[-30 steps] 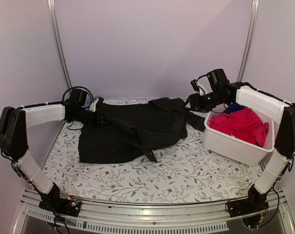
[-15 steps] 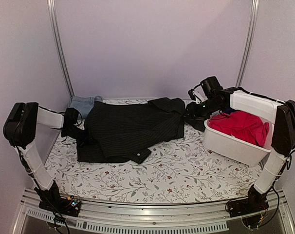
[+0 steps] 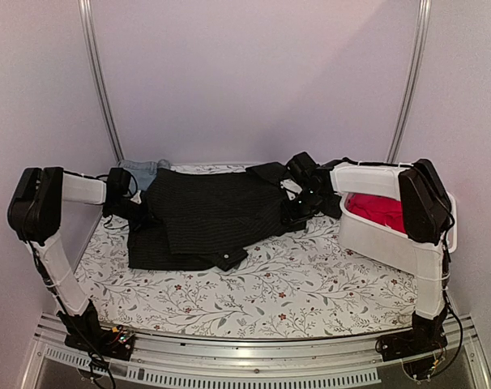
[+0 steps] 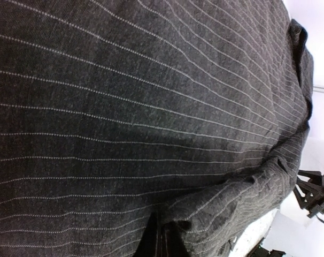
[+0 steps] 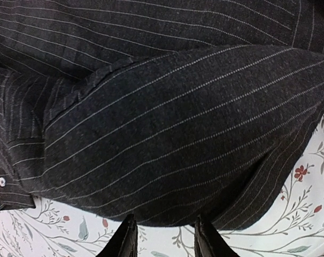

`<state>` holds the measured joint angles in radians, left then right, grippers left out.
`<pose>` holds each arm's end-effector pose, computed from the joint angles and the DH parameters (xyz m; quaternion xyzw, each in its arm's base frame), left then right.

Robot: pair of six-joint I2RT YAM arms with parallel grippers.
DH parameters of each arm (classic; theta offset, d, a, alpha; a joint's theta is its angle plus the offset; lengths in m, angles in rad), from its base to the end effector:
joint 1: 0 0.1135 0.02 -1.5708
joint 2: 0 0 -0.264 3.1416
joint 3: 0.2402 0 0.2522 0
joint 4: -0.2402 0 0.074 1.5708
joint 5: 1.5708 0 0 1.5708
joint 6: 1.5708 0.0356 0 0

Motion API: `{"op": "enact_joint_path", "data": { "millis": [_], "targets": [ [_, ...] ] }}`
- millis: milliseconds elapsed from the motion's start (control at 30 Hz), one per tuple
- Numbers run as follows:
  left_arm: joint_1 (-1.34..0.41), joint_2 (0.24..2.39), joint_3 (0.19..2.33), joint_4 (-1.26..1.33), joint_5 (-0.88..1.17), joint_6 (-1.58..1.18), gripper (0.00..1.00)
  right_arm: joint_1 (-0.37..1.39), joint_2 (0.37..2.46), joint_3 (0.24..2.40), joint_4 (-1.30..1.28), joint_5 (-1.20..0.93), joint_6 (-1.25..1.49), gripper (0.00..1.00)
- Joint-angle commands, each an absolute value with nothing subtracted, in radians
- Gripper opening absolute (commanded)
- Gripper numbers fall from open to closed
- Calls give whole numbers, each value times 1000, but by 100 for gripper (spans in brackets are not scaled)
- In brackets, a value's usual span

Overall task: Fold and stack the mixed laundry pile
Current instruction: Smooth out the flattened shirt at the center of the board.

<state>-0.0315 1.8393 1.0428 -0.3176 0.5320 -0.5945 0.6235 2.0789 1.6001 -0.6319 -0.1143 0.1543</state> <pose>0.3496 -0.0291 0.1409 -0.2039 0.9193 -0.3109 0.1290 0.3565 0.2614 0.1865 -0.2386 0.9424 0.1378 0.1896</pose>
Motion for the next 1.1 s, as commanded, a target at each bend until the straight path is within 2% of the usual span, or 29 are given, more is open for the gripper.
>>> {"op": "enact_joint_path", "data": {
  "millis": [0,167,300,533,767,900,1067],
  "targets": [
    [-20,1849,1080,-332,538,-575,0,642,2164,1684,-695,-34,105,35],
    [-20,1855,1100,-339,533,-568,0,645,2250,1742,-754,10,79,33],
    [-20,1854,1125,-350,524,-565,0,646,2291,1711,-840,116,46,32],
    [-21,1847,1150,-374,517,-537,0,638,2187,1551,-858,286,-1,31],
    [-46,1823,1165,-409,539,-459,0,573,2152,1577,-881,356,-50,31],
    [-140,1791,1217,-479,675,-326,0,546,2163,1619,-895,379,-73,31],
    [-387,1722,1307,-674,863,-90,0,519,2165,1663,-895,397,-69,32]
  ]
}}
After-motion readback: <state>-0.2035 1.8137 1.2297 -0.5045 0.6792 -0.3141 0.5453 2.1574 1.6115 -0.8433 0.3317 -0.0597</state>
